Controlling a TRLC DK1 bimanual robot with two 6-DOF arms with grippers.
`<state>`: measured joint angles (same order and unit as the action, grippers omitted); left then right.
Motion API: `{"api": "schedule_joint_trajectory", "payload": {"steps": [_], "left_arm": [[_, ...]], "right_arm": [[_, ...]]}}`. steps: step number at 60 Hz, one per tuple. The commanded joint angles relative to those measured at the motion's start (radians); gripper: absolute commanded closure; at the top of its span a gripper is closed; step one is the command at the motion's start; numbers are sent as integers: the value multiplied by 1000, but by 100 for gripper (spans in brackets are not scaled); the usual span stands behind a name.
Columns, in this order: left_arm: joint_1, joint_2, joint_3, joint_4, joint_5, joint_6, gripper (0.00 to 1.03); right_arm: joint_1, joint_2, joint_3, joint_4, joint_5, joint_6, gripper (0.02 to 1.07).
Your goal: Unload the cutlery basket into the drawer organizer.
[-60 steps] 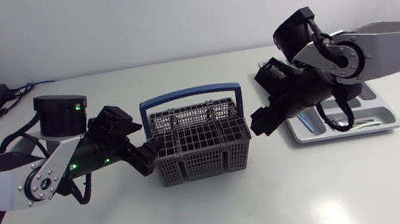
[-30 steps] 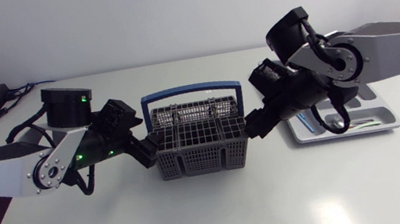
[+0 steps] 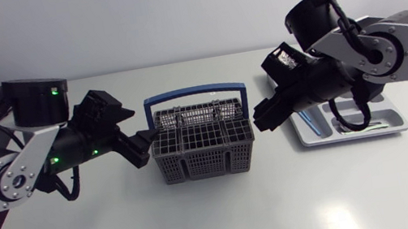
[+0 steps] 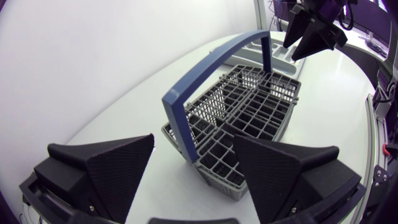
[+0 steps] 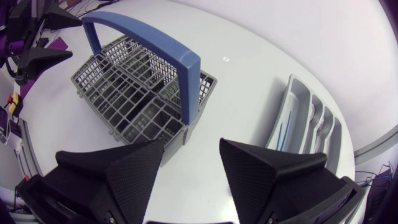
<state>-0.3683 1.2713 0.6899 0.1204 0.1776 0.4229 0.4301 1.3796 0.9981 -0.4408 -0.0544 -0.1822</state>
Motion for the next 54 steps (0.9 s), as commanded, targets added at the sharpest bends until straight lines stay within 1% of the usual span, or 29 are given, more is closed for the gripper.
{"api": "schedule_joint_trajectory", "payload": {"steps": [1, 22, 29, 39, 47, 54], "left_arm": [[-1, -55, -30, -21, -4, -12, 15], [34, -199, -75, -80, -4, -21, 14], [31, -234, -104, -103, -3, -29, 14], [-11, -242, -168, -116, -4, -30, 14], [-9, -309, -193, -130, -3, -36, 14], [-1, -385, -201, -153, -4, -47, 14]], "right_arm": [[-5, -24, -24, 1, 7, 23, 38], [-16, -96, -61, -9, 8, 21, 37], [13, -100, -93, -6, 8, 29, 37], [41, -126, -127, -1, 11, 41, 37], [41, -186, -150, 5, 11, 38, 37], [39, -248, -176, 4, 45, 27, 34]]}}
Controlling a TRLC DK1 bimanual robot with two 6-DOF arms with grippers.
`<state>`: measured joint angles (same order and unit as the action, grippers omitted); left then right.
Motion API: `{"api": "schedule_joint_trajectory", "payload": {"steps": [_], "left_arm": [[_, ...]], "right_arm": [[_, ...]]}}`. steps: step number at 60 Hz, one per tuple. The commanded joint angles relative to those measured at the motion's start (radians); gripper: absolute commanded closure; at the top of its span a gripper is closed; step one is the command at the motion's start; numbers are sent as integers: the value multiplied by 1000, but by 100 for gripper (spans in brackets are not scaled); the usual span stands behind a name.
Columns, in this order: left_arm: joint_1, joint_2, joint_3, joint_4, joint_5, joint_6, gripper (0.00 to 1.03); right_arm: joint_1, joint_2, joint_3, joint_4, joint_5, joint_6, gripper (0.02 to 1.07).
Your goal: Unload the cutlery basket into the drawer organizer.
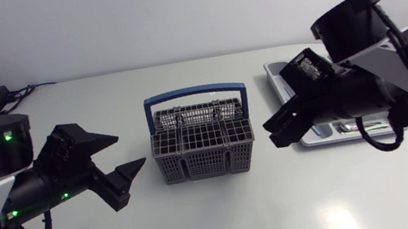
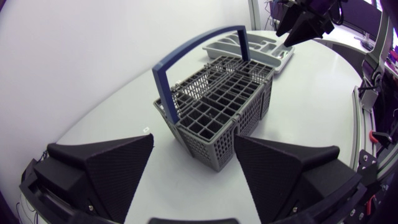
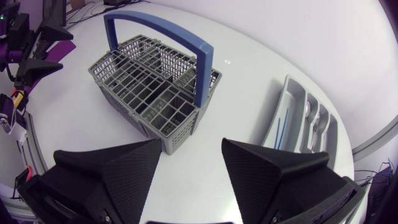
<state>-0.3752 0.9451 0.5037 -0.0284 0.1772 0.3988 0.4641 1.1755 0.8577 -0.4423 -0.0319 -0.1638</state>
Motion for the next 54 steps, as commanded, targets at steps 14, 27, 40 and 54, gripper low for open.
{"api": "schedule_joint_trajectory", "payload": {"steps": [14, 27, 40, 54], "left_arm": [[30, -230, -24, -71, -15, -40, 11], [71, -370, -30, -122, -39, -52, 7], [133, -479, -50, -148, -39, -78, 5], [183, -549, -73, -148, -38, -100, 5]], "right_arm": [[-31, -186, -75, -3, 67, -19, 28], [-88, -309, -121, 5, 102, -51, 17], [-174, -422, -189, 45, 104, -75, 7], [-269, -519, -264, 97, 78, -92, 7]]}}
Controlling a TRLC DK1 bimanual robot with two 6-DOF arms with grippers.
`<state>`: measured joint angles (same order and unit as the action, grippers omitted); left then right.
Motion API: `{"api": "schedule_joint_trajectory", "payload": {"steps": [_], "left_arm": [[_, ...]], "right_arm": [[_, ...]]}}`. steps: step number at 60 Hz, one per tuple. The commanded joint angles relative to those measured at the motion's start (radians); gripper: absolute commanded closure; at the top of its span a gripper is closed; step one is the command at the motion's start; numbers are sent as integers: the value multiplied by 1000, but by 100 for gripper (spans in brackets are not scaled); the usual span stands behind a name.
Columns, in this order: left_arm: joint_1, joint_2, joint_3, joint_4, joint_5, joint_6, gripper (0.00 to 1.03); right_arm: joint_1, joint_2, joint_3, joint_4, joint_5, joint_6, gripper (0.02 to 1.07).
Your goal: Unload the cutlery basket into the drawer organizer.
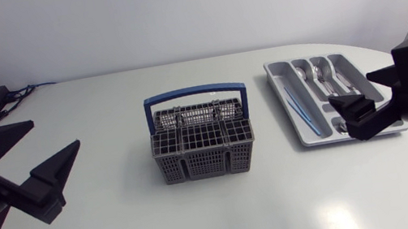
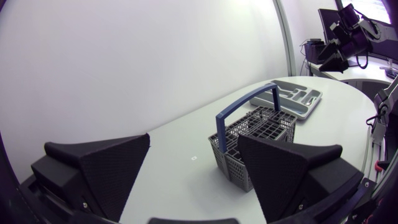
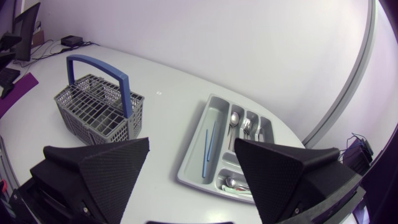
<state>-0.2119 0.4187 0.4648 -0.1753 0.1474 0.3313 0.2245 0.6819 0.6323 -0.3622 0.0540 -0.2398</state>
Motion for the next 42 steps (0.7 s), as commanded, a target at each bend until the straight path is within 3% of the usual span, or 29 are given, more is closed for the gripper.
{"api": "schedule_joint_trajectory", "payload": {"steps": [1, 28, 42], "left_arm": [[25, -28, -37, -1, -8, -34, 5], [115, -124, -86, -1, -5, -67, 5], [139, -197, -180, 42, -40, -132, 5]], "right_arm": [[-39, -33, -43, 19, -16, -19, 7], [-151, -182, -183, 81, -43, -87, 7], [-169, -305, -294, 150, -46, -7, 7]]}}
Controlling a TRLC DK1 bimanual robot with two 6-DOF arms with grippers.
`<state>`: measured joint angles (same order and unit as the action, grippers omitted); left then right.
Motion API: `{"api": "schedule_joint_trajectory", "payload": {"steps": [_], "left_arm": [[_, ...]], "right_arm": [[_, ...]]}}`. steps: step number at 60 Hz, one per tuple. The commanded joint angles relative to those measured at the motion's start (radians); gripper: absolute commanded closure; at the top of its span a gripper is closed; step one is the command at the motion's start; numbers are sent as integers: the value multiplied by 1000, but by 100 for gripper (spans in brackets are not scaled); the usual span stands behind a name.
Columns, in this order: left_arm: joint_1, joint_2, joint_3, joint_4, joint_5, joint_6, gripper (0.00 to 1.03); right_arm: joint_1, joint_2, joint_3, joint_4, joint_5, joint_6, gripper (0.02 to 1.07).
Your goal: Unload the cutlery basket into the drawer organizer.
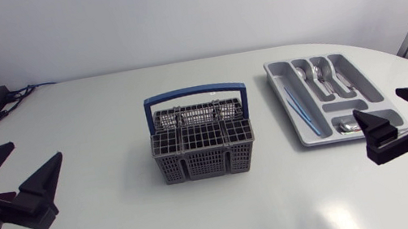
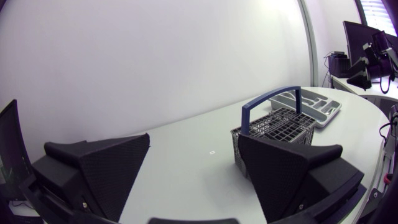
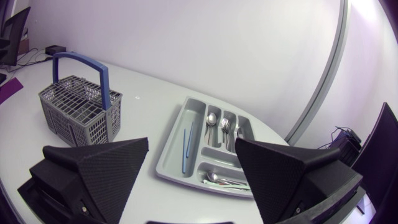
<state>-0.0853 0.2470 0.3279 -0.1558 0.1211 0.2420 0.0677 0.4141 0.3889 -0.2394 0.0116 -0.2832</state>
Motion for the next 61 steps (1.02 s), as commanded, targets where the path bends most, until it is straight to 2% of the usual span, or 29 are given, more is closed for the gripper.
{"api": "schedule_joint_trajectory", "payload": {"steps": [1, 44, 61], "left_arm": [[14, -30, -49, 25, -16, -47, 5], [85, -246, -327, 155, -121, -241, 5], [85, -247, -328, 156, -121, -242, 5]], "right_arm": [[-13, -46, -58, 32, -4, 42, 7], [-68, -413, -388, 239, -12, 283, 7], [-68, -414, -389, 239, -12, 283, 7]]}}
